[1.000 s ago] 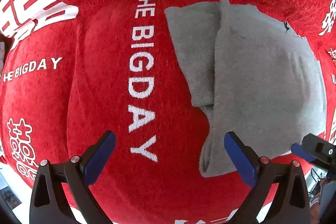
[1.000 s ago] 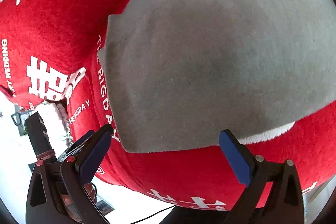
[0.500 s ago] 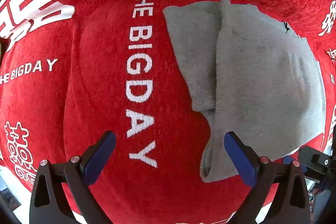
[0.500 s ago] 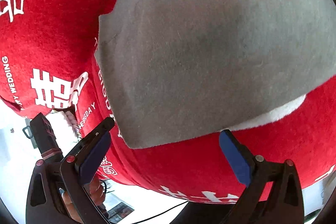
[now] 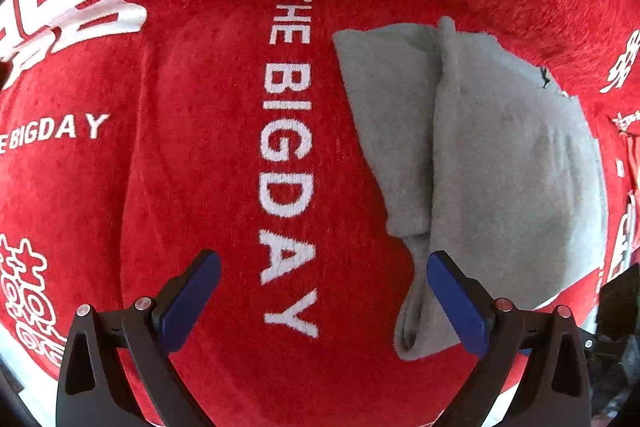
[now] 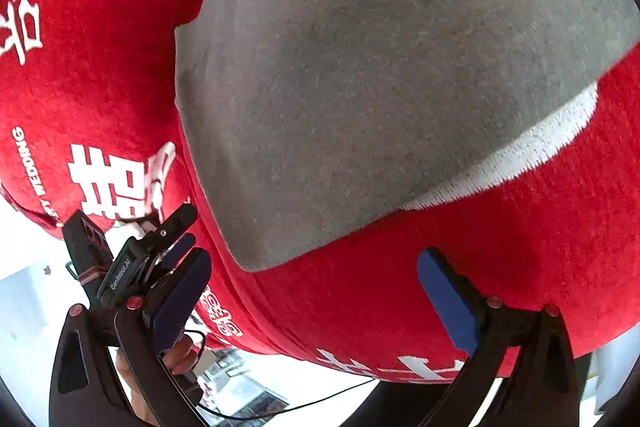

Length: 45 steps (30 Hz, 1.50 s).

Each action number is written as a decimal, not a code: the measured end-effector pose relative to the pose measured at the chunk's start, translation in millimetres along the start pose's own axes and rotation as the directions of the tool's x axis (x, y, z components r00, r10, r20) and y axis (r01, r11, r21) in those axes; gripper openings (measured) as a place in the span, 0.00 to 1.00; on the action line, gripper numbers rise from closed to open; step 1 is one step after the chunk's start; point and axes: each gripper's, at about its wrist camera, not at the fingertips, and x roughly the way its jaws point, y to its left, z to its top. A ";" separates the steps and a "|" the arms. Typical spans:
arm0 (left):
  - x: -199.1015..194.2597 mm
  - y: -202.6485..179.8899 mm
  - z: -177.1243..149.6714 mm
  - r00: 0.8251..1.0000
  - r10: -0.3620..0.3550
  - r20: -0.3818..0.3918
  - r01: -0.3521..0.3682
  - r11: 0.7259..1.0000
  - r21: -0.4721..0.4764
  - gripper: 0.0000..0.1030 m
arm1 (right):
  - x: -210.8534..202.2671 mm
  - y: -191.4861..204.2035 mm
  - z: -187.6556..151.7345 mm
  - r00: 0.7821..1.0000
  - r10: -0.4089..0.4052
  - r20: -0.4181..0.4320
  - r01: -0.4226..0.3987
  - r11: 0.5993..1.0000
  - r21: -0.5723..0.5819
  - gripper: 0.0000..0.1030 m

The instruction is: Fold small clothes

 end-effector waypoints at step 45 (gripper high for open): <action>25.8 -42.9 76.5 0.998 -0.049 0.050 0.040 0.985 0.168 0.10 | 8.9 11.1 9.6 0.992 -0.119 0.028 0.120 0.992 -0.028 0.09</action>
